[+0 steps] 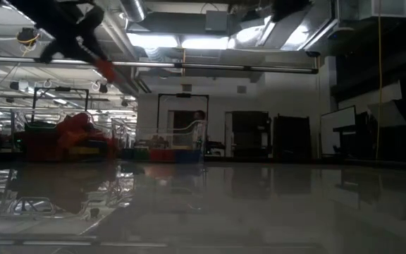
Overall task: Sort blocks by size
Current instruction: Put the large orange game piece into the left transparent bin
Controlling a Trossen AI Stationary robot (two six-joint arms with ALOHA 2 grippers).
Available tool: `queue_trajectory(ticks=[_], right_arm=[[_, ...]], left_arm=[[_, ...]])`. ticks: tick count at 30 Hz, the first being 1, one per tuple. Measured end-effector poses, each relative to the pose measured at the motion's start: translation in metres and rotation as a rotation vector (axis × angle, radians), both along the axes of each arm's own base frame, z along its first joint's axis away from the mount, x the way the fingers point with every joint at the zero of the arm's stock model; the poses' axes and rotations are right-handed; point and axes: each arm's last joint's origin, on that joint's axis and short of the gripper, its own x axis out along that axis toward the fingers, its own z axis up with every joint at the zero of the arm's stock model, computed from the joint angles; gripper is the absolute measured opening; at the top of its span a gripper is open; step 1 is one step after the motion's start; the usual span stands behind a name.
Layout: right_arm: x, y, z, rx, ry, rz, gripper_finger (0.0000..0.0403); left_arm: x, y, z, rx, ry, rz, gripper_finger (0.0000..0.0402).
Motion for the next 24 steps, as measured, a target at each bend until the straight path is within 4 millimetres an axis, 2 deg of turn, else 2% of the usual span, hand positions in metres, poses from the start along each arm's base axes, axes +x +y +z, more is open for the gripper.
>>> queue_trajectory(ticks=[4,10,18,22,24], right_arm=[[-0.04,0.004,-0.01,0.041,-0.042,-0.047,0.0294],[-0.082,0.008,-0.047,0.125,-0.209,-0.131,0.0294],[-0.11,0.014,-0.088,0.27,-0.379,-0.121,0.0294],[-0.121,0.015,-0.097,0.298,-0.4,-0.136,0.0294],[-0.128,0.016,-0.096,0.301,-0.437,-0.133,0.0294]], left_arm=[[-0.014,0.0,-0.006,-0.007,0.104,0.068,0.01],[-0.015,0.005,-0.013,-0.084,0.11,0.141,0.0144],[-0.015,0.007,-0.01,-0.018,0.172,0.106,0.0187],[-0.019,0.003,-0.008,-0.025,0.164,0.058,0.0191],[-0.025,-0.002,-0.001,-0.011,0.151,0.005,0.0191]])
